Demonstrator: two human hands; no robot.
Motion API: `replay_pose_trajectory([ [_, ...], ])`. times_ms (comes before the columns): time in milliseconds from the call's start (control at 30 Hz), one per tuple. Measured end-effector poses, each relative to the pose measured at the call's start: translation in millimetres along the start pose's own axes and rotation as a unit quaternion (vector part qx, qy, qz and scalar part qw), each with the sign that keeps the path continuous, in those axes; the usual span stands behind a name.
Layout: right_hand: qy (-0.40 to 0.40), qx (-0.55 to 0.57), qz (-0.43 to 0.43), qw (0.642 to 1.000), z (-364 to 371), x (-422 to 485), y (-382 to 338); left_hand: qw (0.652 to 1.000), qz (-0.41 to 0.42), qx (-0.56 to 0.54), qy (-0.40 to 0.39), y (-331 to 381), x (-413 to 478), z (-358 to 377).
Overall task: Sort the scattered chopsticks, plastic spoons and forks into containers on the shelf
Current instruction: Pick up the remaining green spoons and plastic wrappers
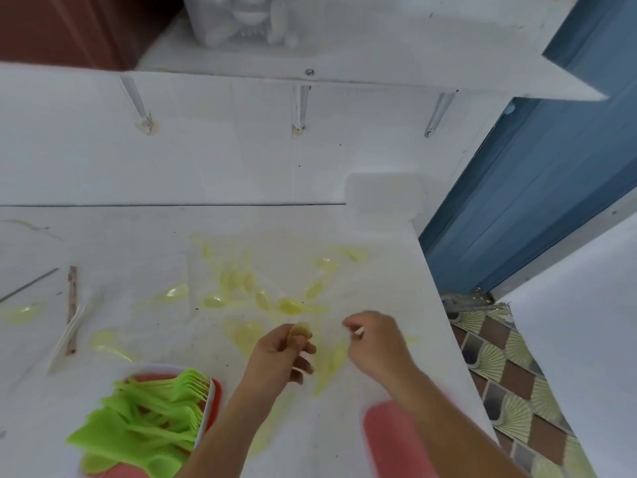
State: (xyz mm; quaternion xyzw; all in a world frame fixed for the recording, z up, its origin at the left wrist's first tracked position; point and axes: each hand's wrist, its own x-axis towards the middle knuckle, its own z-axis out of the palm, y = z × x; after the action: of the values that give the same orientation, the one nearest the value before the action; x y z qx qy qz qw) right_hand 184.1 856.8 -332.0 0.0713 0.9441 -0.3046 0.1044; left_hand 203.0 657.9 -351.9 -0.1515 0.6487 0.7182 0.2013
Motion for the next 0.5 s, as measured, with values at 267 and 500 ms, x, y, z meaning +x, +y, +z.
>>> replay_pose_trajectory([
  [267,-0.100,-0.244,-0.007,0.965,-11.8,20.3,56.7,0.981,-0.104,-0.161,-0.043,-0.4,23.6,-4.3],
  [500,0.048,-0.006,-0.024,0.999,-23.4,20.3,67.2,0.981,-0.089,-0.164,-0.049,-4.0,20.7,-8.1],
])
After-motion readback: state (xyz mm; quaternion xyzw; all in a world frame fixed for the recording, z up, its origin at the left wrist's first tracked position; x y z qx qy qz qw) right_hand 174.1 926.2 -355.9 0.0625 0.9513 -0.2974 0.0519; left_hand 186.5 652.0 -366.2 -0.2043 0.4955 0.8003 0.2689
